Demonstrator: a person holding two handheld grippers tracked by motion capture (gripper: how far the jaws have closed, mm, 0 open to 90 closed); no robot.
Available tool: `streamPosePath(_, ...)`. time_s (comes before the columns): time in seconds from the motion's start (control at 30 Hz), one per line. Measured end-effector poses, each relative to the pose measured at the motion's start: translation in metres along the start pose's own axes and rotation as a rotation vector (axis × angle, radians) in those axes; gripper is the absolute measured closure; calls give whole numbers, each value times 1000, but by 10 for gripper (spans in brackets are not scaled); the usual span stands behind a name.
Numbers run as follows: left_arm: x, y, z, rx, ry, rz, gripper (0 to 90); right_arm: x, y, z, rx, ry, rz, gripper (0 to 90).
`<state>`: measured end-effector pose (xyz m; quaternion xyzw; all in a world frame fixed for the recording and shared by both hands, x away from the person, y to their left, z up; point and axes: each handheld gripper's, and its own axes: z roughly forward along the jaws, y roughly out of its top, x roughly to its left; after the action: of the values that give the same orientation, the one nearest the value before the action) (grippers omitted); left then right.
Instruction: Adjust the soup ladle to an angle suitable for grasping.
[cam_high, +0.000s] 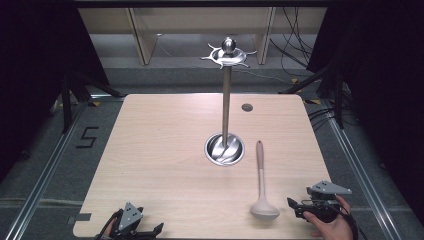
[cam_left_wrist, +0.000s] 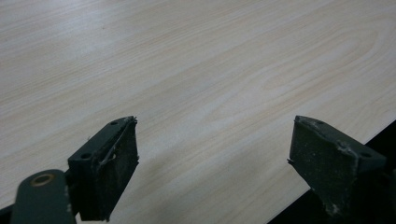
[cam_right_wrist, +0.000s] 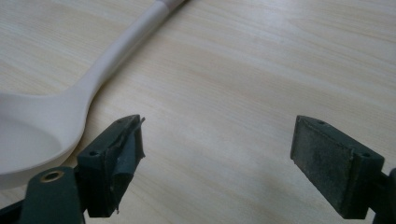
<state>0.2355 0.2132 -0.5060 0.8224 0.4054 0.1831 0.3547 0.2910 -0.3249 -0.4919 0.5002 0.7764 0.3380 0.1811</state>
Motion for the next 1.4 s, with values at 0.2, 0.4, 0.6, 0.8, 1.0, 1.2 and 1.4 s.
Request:
streamPosePath(0.2,1,0,0,-13,4,13,147,-2,0,1,-1,9,-41,168)
streamPosePath(0.4,1,-1,-1,6,9,4,147,1,2,0,18,2,-10,163)
streamPosePath(0.6,-1,-1,1,-9,8,-17,147,-5,11,2,-3,23,-71,161)
streamPosePath(0.8,-2,-2,0,13,11,-36,147,1,26,4,71,43,-71,163)
streamPosePath(1.0,-1,-1,0,25,13,-14,148,7,40,11,105,89,-129,236)
streamPosePath(1.2,-2,-1,3,-10,19,-28,148,20,53,23,139,118,-129,303)
streamPosePath(1.4,-3,-1,3,-11,18,-51,149,26,71,37,178,141,-144,393)
